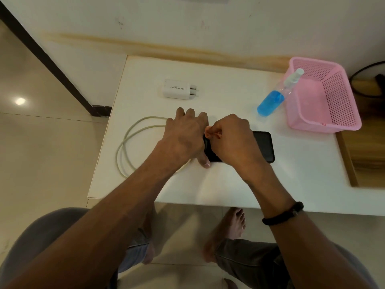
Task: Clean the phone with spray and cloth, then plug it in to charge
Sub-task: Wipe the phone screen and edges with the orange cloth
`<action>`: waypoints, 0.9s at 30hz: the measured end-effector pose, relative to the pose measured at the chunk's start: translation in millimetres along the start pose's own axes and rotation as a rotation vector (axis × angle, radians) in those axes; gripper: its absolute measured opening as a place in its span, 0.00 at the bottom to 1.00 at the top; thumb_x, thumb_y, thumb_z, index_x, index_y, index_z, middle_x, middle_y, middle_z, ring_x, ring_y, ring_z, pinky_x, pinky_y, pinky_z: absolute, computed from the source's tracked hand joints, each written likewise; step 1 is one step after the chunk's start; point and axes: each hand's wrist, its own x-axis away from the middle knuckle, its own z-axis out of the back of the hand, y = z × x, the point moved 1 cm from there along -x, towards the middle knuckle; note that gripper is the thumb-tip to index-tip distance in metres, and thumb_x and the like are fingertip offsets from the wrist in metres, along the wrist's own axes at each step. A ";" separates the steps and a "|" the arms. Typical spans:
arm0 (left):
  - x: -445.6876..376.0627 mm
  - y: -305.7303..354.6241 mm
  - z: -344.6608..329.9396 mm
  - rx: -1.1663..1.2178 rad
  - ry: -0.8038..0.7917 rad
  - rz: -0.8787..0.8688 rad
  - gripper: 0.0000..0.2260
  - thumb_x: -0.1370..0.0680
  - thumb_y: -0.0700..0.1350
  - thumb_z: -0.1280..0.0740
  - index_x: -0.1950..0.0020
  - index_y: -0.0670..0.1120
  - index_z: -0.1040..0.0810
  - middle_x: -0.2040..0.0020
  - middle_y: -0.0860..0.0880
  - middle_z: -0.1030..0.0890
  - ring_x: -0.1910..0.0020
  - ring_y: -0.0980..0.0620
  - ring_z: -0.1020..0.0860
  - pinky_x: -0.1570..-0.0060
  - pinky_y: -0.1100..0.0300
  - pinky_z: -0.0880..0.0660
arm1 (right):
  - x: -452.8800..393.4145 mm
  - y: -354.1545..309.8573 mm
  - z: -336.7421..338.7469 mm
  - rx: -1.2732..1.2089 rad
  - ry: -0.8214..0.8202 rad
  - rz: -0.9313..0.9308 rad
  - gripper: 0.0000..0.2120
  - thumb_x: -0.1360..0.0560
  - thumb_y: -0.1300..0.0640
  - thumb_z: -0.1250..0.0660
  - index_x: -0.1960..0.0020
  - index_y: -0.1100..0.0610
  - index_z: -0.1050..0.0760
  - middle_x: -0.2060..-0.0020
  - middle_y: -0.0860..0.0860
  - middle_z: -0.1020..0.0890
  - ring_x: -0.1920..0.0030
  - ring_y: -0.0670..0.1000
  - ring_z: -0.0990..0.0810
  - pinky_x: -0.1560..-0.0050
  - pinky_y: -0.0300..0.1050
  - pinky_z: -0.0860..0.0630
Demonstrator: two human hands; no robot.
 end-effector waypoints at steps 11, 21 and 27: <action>-4.6 -1.2 -3.8 0.010 0.024 -0.040 0.48 0.42 0.61 0.16 0.27 0.56 0.35 0.38 0.48 0.28 0.34 0.44 0.33 0.48 0.52 0.35 | 14.3 7.7 10.3 0.026 -0.247 0.145 0.09 0.25 0.58 0.26 0.46 0.51 0.13 0.56 0.49 0.15 0.62 0.46 0.20 0.62 0.38 0.22; -1.9 0.9 -4.6 -0.032 0.031 -0.048 0.45 0.41 0.63 0.17 0.29 0.59 0.32 0.39 0.48 0.28 0.35 0.44 0.32 0.48 0.52 0.34 | 20.3 7.3 15.3 0.145 -0.275 0.138 0.14 0.26 0.59 0.26 0.40 0.53 0.17 0.51 0.53 0.16 0.59 0.52 0.19 0.52 0.49 0.17; -0.7 4.5 -1.7 -0.035 0.017 -0.025 0.42 0.40 0.61 0.17 0.30 0.59 0.31 0.40 0.49 0.28 0.35 0.45 0.32 0.49 0.52 0.34 | 24.4 23.7 27.8 0.196 -0.300 0.020 0.19 0.25 0.59 0.27 0.35 0.57 0.23 0.45 0.55 0.20 0.55 0.53 0.24 0.55 0.45 0.24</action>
